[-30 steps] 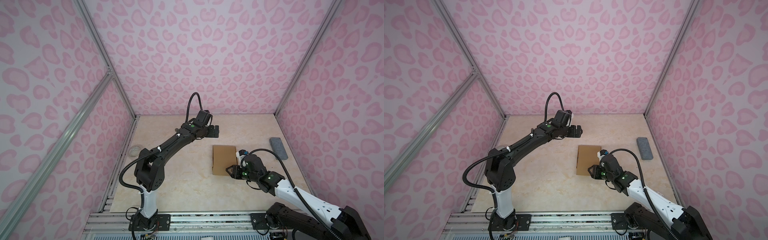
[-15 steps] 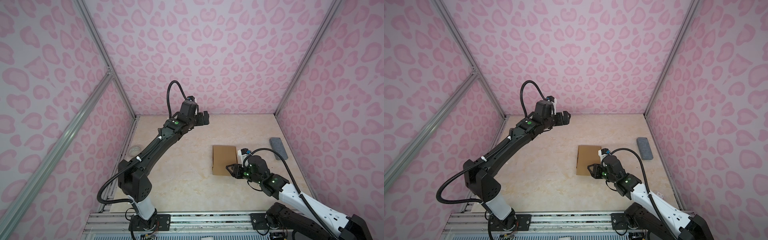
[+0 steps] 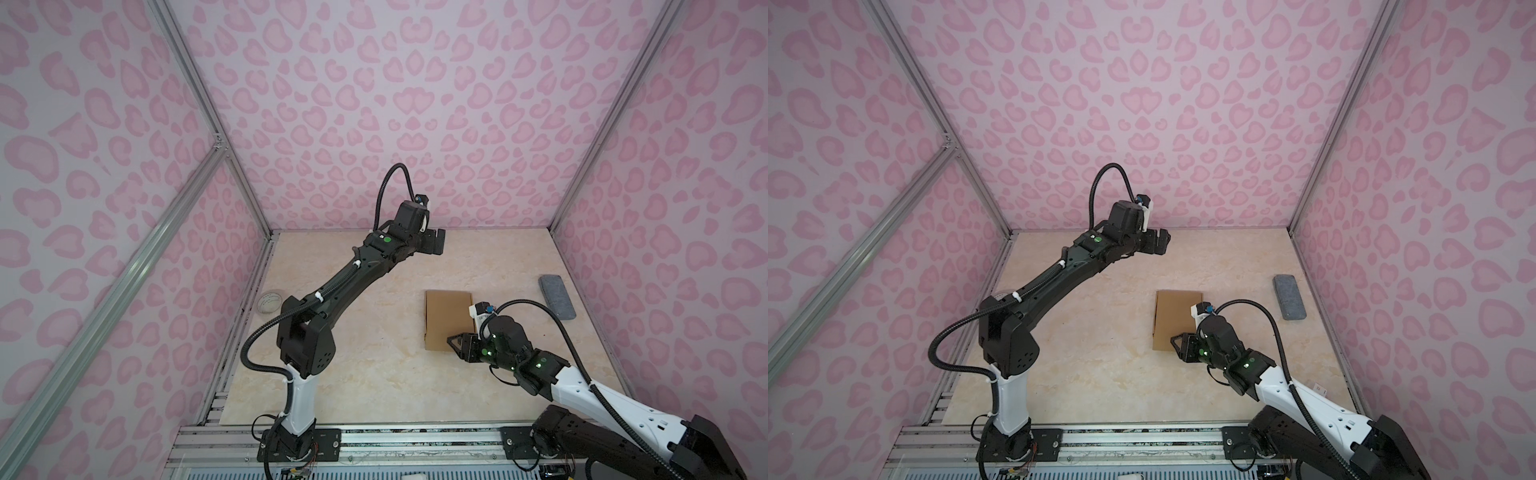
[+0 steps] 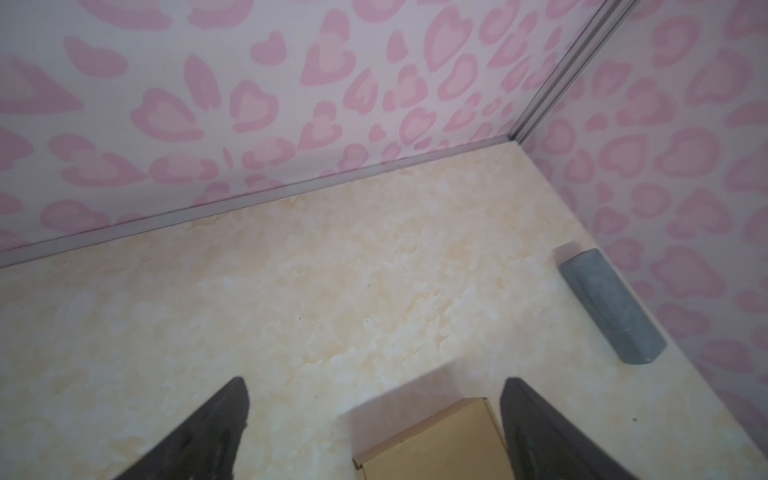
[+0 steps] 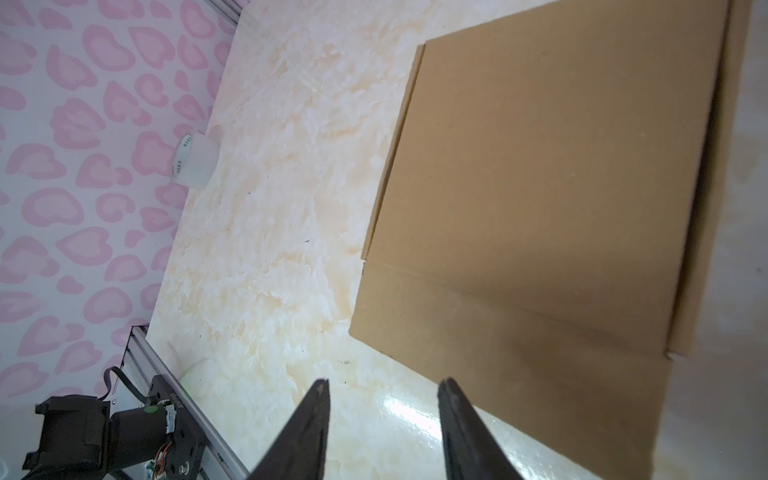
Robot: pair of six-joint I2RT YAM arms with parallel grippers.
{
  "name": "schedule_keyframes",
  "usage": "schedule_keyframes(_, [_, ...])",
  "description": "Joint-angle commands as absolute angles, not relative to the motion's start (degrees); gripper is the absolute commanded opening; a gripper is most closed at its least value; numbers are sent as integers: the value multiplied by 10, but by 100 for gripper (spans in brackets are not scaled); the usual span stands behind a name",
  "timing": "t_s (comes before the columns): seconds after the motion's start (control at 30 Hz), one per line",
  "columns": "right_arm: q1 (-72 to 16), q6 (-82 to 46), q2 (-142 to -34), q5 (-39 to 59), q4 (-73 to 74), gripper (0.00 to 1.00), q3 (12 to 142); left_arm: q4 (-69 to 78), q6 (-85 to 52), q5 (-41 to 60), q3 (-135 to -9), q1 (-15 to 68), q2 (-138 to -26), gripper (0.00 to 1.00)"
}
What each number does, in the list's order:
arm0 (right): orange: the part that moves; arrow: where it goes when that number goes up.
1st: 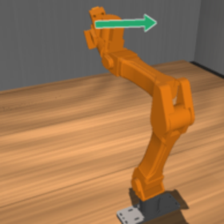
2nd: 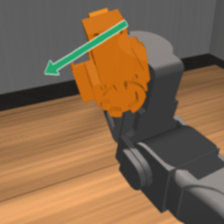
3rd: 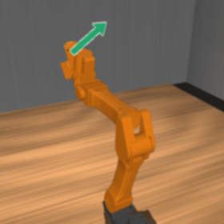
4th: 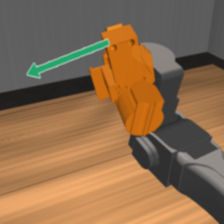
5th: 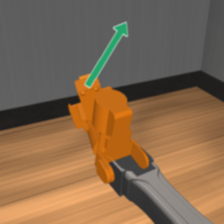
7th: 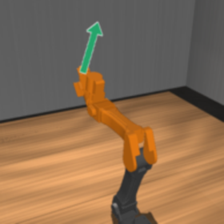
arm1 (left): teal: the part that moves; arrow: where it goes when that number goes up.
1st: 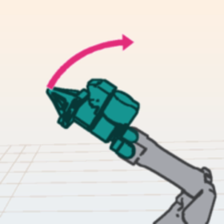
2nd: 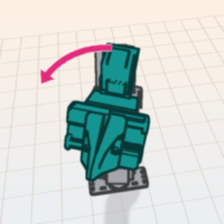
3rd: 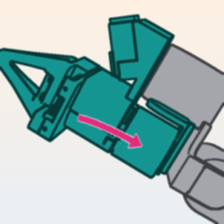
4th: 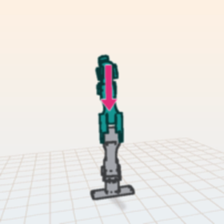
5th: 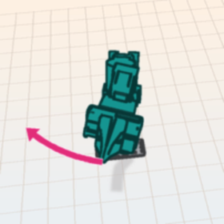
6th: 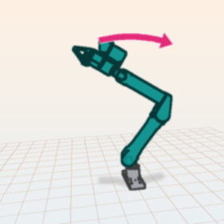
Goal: Fold the paper box
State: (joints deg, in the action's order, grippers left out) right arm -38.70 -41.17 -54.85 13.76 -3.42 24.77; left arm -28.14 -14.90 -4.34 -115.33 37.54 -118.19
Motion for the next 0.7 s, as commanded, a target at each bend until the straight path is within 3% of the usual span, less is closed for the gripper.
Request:
schedule_keyframes(0.0, [-397, -421, -555, 134, 0, 45, 238, -358, -116, -95, -1199, 388, -1233, 97])
schedule_keyframes(0.67, [-414, -423, -600, 126, 43, 45, 214, -426, -97, -101, -1308, 433, -1386, 97])
